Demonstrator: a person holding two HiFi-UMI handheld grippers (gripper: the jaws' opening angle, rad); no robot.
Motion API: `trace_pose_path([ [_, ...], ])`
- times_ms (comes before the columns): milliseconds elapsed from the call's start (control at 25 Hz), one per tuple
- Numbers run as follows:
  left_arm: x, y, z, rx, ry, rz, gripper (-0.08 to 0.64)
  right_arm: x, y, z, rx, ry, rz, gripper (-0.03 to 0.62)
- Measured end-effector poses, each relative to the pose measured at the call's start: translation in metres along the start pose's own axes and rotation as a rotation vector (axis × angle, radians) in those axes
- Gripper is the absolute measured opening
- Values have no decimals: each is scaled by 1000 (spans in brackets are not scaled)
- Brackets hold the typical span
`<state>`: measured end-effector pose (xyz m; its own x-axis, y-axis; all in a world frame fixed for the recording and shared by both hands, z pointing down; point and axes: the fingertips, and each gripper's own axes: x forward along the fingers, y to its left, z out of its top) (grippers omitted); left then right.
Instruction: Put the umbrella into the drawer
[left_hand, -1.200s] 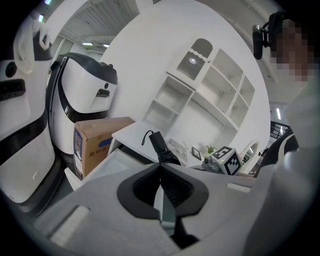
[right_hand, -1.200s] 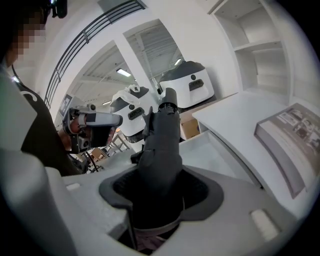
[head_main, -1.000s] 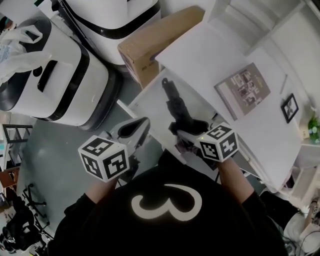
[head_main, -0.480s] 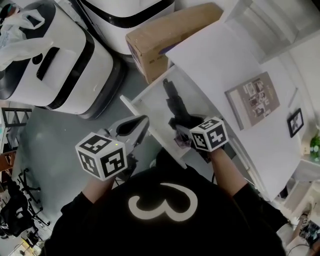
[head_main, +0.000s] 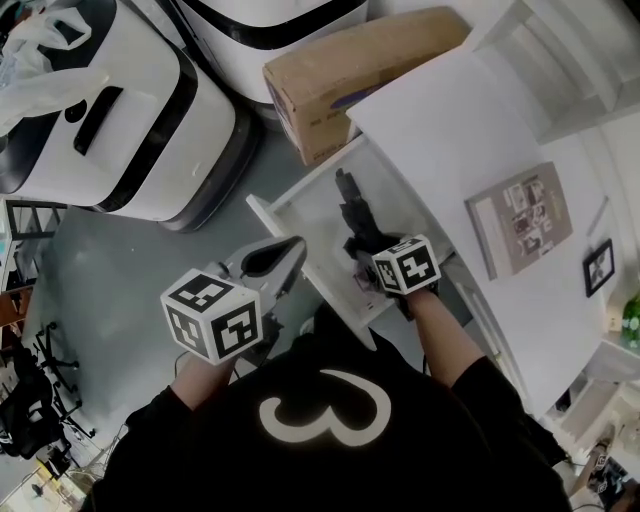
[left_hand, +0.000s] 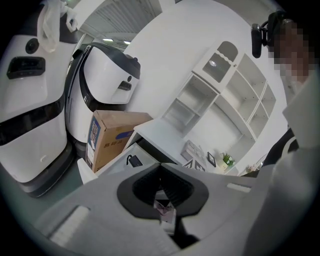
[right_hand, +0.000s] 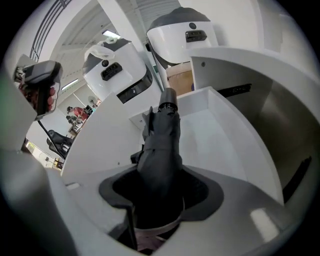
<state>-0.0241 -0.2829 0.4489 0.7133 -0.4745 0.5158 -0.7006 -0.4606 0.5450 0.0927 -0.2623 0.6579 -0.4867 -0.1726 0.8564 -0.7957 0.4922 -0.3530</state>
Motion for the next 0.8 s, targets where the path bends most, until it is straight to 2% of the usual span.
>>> trace_pose_path([
  [440,7,14,-7,-9,32,12,9,50,-19,-14,70,91,-22,230],
  [800,3,24,-5,-13,31,45,9,73,-28,-22,67,142,-37,235],
])
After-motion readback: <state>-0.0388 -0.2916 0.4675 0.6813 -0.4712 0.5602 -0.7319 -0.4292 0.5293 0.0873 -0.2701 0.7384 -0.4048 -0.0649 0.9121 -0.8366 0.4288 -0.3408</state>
